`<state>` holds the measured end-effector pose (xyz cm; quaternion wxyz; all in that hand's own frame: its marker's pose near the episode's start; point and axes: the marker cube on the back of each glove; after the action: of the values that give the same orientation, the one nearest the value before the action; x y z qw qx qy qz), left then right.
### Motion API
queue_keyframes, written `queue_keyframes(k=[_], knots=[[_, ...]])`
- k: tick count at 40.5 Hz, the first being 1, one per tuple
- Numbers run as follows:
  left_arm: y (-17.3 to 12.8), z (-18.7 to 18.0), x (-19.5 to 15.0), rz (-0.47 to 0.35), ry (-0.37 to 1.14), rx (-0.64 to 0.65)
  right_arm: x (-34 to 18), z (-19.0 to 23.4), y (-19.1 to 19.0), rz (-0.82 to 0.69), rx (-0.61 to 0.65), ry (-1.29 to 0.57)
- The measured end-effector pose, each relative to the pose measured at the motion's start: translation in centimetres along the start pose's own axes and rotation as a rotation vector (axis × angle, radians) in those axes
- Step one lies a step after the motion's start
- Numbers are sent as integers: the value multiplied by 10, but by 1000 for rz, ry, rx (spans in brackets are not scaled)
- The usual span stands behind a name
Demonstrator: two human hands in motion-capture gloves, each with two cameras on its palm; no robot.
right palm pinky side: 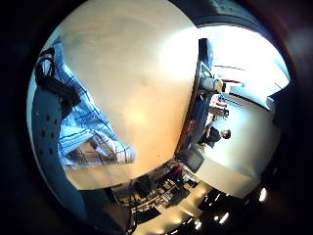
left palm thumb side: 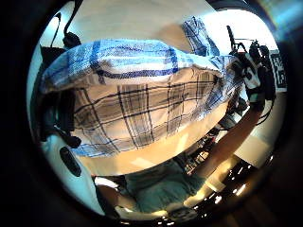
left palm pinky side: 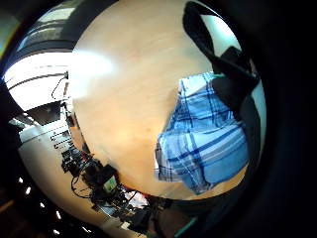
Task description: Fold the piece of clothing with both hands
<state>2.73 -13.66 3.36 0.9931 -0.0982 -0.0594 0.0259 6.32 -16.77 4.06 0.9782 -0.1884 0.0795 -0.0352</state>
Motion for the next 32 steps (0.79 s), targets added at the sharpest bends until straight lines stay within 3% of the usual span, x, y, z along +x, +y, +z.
queue_keyframes(k=[2, 4, 7, 10, 14, 20, 25, 32], knots=[[3, 7, 6, 38, 59, -45, -7, 3, -9, -78, 102, -53], [4, 12, 5, 26, 65, -62, -14, 5, -15, -165, 155, -112], [5, 16, -1, -36, 29, -73, -4, 11, -15, -56, 149, -56], [6, 15, -5, -63, 4, -64, -4, 12, -16, -67, 159, -68], [11, 9, -3, -61, 13, -54, 9, -1, -13, 51, 290, -6], [28, -14, -3, -78, 17, 77, 21, -19, 17, 103, 384, -72], [36, -26, -15, -103, -78, 293, 29, -14, 26, 61, 458, -168], [32, 23, -3, -79, -3, 353, 45, -8, 84, 91, 563, -156]])
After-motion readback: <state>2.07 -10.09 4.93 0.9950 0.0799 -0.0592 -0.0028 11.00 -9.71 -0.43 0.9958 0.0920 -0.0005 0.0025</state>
